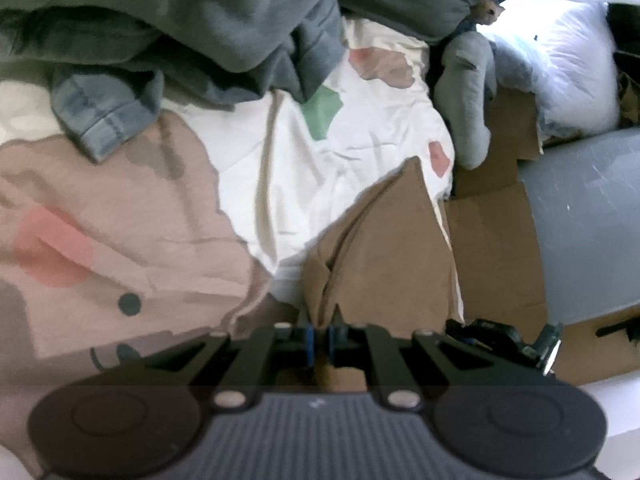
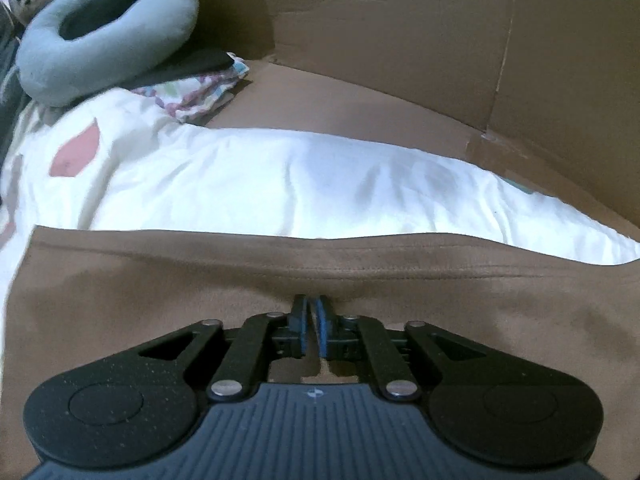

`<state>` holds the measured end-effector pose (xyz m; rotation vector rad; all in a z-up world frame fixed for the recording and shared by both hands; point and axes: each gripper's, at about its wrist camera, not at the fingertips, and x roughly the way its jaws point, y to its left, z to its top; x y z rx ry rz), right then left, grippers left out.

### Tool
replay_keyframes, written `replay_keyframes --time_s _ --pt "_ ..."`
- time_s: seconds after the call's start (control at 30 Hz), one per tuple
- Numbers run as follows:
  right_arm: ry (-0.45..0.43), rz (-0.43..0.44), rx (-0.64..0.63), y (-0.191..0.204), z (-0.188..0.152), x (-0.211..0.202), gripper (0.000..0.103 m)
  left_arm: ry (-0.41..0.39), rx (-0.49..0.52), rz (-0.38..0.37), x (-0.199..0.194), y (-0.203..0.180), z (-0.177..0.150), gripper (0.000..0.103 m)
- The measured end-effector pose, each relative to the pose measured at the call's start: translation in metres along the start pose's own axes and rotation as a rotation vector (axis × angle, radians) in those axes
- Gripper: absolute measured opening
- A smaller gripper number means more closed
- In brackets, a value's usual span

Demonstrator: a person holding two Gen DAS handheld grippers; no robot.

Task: Fold clothes
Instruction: 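Open the right gripper and move it toward the left gripper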

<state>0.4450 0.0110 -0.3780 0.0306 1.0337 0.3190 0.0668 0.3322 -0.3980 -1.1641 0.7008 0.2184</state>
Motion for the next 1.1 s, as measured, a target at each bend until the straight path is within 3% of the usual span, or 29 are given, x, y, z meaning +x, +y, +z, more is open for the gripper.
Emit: replay_keyframes --time_s 0.03,0.07,0.27,0.63,0.9,1.1 --pt "-0.006 0.009 0.011 -0.001 0.000 -0.006 0.044 -0.002 0.003 -0.002 -0.001 -0.002 0.000 0.007" --pt "-0.014 0.015 0.020 -0.003 -0.002 -0.014 0.046 -0.003 0.003 -0.004 -0.002 -0.004 0.000 0.007" --pt "-0.055 0.089 -0.010 0.002 -0.039 -0.070 0.045 -0.006 0.035 -0.021 -0.006 -0.022 -0.001 0.007" --pt "-0.081 0.169 0.050 0.039 -0.134 -0.146 0.045 -0.003 0.107 -0.052 -0.009 -0.062 -0.001 0.007" --pt "-0.096 0.187 -0.039 0.082 -0.168 -0.171 0.045 0.019 0.120 -0.075 -0.008 -0.080 0.004 0.007" --pt "-0.128 0.279 -0.191 0.117 -0.175 -0.183 0.045 0.025 0.129 -0.099 -0.008 -0.087 0.005 0.007"
